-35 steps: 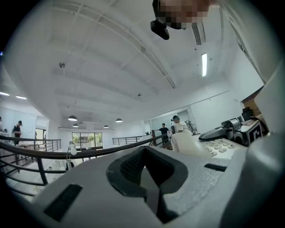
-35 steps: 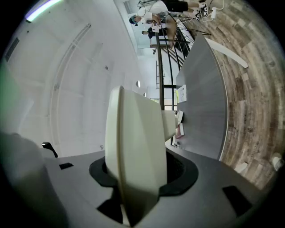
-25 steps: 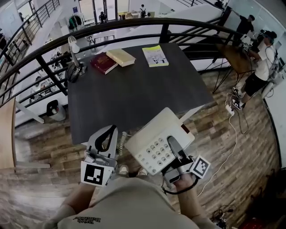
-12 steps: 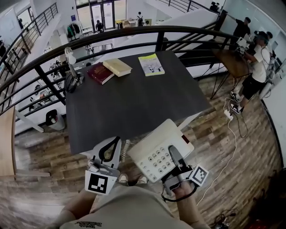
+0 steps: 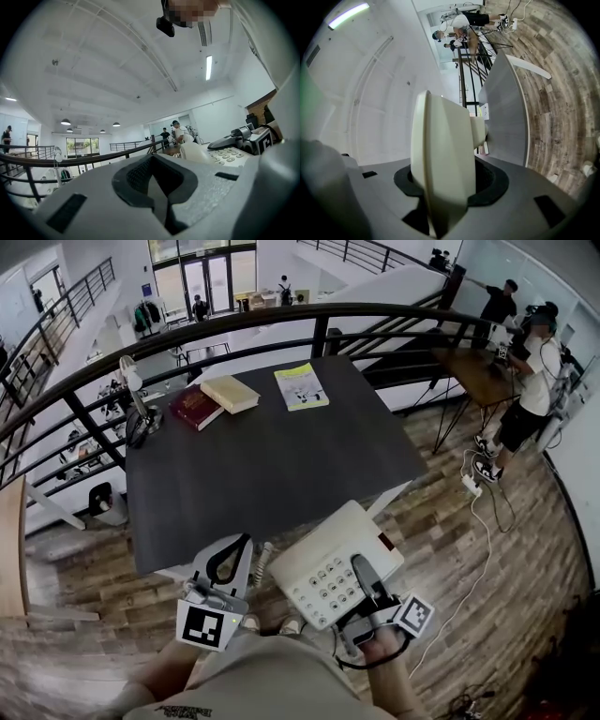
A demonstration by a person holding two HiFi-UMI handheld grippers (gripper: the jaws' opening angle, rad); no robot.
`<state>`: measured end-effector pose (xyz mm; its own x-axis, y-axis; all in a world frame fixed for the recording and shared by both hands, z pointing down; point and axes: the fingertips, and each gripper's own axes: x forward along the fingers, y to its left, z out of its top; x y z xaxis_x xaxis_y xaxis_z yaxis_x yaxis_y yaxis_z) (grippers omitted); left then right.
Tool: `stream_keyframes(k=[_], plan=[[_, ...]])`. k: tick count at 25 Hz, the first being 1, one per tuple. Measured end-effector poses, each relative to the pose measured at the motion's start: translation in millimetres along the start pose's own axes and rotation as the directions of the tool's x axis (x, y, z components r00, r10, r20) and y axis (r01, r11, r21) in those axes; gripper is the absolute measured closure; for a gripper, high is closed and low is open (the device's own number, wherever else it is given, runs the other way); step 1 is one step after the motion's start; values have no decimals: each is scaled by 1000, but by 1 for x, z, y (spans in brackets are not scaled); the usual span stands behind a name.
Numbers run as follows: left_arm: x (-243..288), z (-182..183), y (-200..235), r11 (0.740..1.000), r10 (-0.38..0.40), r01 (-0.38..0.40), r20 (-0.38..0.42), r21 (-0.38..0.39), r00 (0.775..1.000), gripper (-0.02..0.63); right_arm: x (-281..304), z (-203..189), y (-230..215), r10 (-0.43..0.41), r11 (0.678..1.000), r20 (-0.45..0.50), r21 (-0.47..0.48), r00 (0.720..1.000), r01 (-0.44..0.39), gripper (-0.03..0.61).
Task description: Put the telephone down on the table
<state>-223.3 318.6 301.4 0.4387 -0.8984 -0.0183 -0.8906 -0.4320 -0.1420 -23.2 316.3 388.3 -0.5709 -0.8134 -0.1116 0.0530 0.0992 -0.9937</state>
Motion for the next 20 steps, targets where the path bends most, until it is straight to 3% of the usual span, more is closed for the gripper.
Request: stream_keyframes(k=[5, 10, 20], plan=[[16, 5, -19, 1000, 0, 0, 5, -10, 1000, 609, -12, 31, 2, 8, 1000, 21, -10, 1000, -7, 371], [33, 4, -34, 989, -25, 21, -26, -147, 999, 609, -18, 62, 10, 19, 999, 44, -38, 999, -17, 371], [88, 5, -59, 991, -82, 81, -2, -102, 997, 609, -13, 127, 14, 41, 998, 126, -57, 991, -34, 371]])
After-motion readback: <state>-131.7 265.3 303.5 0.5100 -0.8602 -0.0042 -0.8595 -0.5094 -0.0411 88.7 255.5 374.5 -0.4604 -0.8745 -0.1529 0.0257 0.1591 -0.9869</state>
